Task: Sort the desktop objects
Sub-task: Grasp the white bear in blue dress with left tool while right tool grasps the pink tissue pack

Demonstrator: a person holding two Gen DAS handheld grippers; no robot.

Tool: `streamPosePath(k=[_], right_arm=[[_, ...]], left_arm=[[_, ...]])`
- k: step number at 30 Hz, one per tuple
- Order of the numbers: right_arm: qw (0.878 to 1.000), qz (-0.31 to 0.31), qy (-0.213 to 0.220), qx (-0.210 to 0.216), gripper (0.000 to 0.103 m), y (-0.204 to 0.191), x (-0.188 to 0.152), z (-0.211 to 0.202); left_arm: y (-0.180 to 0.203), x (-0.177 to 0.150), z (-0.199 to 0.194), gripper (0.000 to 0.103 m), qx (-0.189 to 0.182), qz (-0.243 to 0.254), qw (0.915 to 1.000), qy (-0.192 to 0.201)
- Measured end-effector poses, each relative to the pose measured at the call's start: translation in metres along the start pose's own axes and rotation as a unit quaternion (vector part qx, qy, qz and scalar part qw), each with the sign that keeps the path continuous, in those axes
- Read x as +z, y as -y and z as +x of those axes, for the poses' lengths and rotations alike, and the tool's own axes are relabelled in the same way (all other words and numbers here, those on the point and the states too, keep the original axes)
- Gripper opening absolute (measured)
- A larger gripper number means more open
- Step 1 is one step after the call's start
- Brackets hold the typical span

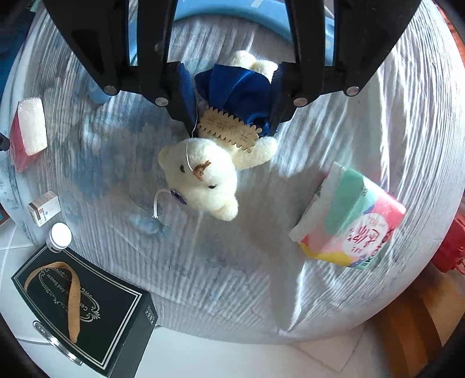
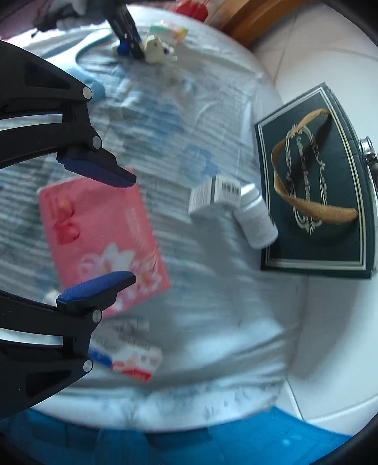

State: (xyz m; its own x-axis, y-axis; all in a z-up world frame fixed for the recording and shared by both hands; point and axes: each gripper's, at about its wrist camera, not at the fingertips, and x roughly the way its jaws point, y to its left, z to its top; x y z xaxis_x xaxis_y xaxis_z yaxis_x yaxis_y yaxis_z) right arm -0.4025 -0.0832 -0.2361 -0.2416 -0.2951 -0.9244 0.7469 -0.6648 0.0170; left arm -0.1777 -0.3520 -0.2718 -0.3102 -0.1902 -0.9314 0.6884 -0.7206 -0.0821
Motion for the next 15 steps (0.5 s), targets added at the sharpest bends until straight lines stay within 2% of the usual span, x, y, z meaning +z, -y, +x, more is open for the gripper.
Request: streamPosePath(k=[2,6,9,11,13,15], right_arm=[[1.000,-0.009,-0.008,-0.017,0.047,0.006,-0.014,-0.007],[0.999,-0.020,-0.035,-0.030,0.047,0.020,-0.048,-0.015],[0.996,-0.038,-0.079,-0.023,0.047,0.016,-0.060,0.009],[0.996,-0.040,-0.074,0.013,0.046,0.003,-0.055,0.019],[0.995,-0.042,-0.046,0.075,0.047,-0.017,-0.036,0.020],[0.988,-0.044,-0.011,0.146,0.046,-0.037,-0.018,0.014]], left_arm=[[0.010,-0.013,-0.013,0.042,-0.003,0.008,0.9998,0.021],[0.031,-0.032,-0.035,0.042,-0.039,0.010,0.9986,0.033],[0.052,-0.049,-0.037,0.042,-0.050,0.018,0.9981,0.030],[0.062,-0.053,-0.032,0.042,-0.058,0.011,0.9980,0.020],[0.071,-0.055,-0.030,0.042,-0.061,0.005,0.9980,0.016],[0.076,-0.056,-0.029,0.042,-0.054,0.004,0.9984,0.017]])
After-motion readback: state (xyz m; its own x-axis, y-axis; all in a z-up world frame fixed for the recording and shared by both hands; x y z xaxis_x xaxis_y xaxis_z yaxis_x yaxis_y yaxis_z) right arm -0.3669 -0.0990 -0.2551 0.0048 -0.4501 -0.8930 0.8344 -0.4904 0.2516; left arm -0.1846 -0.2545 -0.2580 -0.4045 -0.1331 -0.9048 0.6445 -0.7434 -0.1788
